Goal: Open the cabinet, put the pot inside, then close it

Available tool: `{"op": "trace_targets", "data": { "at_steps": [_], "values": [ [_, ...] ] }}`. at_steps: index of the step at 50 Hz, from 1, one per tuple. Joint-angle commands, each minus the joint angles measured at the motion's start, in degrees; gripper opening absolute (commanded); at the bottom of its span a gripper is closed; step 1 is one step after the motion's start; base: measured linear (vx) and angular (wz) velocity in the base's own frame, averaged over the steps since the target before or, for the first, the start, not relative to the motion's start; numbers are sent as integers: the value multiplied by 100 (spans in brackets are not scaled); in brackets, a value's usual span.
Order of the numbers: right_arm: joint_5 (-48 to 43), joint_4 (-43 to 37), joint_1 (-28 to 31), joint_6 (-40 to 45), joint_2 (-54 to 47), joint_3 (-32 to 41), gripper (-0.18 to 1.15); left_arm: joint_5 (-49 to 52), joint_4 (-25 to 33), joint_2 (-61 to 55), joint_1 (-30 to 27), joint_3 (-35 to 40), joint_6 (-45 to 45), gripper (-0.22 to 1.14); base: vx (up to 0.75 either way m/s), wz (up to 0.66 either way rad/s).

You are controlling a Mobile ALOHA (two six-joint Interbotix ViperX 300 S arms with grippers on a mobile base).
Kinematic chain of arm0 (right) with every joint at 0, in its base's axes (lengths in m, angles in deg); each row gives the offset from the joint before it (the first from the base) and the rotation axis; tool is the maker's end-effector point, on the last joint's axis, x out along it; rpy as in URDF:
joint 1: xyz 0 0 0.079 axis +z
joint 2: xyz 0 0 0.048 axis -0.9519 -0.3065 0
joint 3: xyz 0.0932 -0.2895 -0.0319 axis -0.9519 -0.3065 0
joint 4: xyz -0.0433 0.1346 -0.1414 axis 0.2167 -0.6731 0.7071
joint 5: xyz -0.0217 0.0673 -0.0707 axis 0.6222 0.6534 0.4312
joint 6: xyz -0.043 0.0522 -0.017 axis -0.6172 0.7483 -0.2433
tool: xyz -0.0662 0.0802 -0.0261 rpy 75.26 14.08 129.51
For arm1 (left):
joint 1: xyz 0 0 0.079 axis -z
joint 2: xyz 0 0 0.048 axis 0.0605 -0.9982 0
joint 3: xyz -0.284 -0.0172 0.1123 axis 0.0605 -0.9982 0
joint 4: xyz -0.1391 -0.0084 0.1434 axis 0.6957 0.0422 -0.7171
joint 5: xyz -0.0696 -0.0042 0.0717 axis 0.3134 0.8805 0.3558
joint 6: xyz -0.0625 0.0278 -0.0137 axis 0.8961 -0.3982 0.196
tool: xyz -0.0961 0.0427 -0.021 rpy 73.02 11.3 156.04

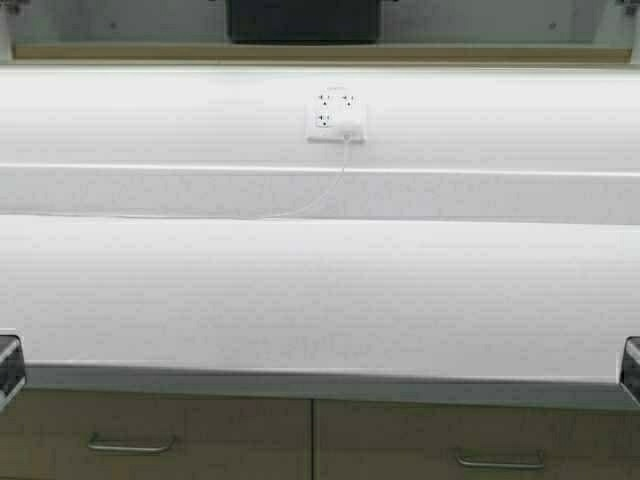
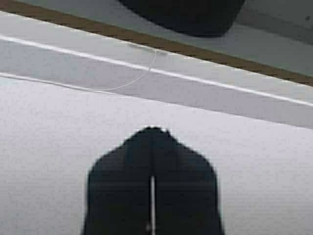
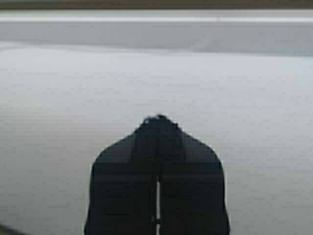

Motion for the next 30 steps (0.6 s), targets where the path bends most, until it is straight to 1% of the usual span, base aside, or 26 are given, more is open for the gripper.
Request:
{"op": "trace_targets", "data": {
  "at_steps": [1,6,14,24,30],
  "values": [
    [35,132,9,0,70,123,8,-18,-18,-114,-9,229,-9,4,-26,4],
    [114,149,9,9,79,158,8,-18,-18,-149,-18,281,-62,4,-27,2],
    [132,167,9,-9,70,176,8,-18,-18,-290,-308,369,-132,4,-28,4],
    [132,220,-229,9,88,176,8,9,-18,-343,-967,457,-413,4,-28,7],
    [141,229,-589,0,176,167,8,202,-18,-343,-1608,571,-571,4,-25,5]
  ]
}}
